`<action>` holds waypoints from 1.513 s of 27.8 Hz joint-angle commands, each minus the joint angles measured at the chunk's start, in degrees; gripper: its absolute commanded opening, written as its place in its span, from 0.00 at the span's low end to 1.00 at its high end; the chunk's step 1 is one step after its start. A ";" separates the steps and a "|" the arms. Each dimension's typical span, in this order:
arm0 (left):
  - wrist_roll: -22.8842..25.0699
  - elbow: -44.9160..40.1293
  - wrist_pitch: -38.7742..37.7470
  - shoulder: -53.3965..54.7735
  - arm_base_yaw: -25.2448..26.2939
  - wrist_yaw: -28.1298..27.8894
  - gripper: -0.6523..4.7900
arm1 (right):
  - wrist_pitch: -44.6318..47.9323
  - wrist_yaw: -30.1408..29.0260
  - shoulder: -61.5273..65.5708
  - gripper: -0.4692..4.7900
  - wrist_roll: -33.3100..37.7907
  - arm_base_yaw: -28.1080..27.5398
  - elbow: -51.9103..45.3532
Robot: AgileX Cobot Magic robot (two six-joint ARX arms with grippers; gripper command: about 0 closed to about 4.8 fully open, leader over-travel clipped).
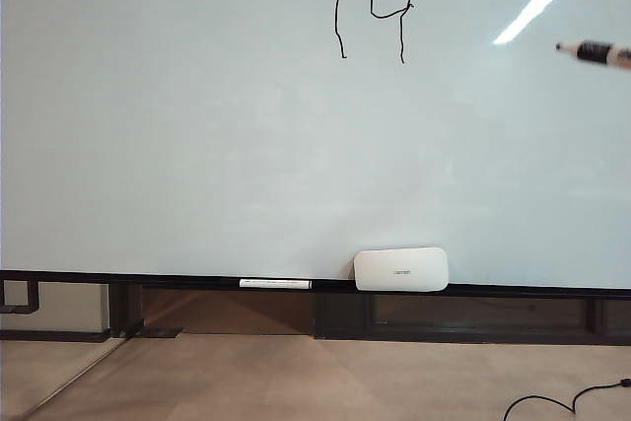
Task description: Reach to the right to find the marker pen, pick it up, and write the number 14 on the whiteboard.
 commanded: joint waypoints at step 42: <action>7.85 -7.56 4.79 0.02 -28.98 -26.51 0.11 | 7.43 15.61 -0.11 0.09 -6.14 -0.04 -9.70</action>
